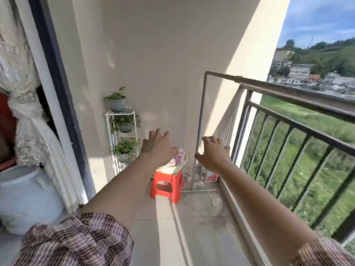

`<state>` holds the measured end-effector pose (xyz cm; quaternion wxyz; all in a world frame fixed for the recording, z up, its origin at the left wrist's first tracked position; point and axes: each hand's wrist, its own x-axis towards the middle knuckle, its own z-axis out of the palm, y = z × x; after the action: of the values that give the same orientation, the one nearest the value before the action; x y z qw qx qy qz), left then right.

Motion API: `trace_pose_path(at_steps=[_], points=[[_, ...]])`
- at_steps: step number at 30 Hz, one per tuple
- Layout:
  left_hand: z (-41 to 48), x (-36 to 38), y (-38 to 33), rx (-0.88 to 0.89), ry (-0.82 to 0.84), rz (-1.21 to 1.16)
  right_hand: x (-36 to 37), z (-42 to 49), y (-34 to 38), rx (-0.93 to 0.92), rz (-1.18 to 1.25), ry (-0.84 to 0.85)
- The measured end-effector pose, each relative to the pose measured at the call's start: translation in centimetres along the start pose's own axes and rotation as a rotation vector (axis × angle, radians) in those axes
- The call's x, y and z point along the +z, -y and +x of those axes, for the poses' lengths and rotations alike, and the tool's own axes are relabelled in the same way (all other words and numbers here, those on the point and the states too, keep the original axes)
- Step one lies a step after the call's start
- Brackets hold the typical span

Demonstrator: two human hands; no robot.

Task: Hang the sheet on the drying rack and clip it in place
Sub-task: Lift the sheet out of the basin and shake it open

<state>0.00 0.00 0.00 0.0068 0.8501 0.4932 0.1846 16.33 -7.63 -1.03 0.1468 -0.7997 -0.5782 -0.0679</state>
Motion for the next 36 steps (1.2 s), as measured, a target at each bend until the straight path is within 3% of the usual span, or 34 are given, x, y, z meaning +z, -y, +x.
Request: trace_pose_path(at_steps=[14,25,36], points=[[32.2,15.0,10.3,0.003,0.261,-0.051,17.1,32.5,-0.8,0.147,0.068,0.205],[55.9,35.4,16.5,-0.033,0.374,-0.143,37.7,56.8,-7.4,0.19,0.118,0.419],[66.1,58.1,20.3,-0.097,0.662,-0.258,57.2,67.2,-13.5,0.323,0.187,0.733]])
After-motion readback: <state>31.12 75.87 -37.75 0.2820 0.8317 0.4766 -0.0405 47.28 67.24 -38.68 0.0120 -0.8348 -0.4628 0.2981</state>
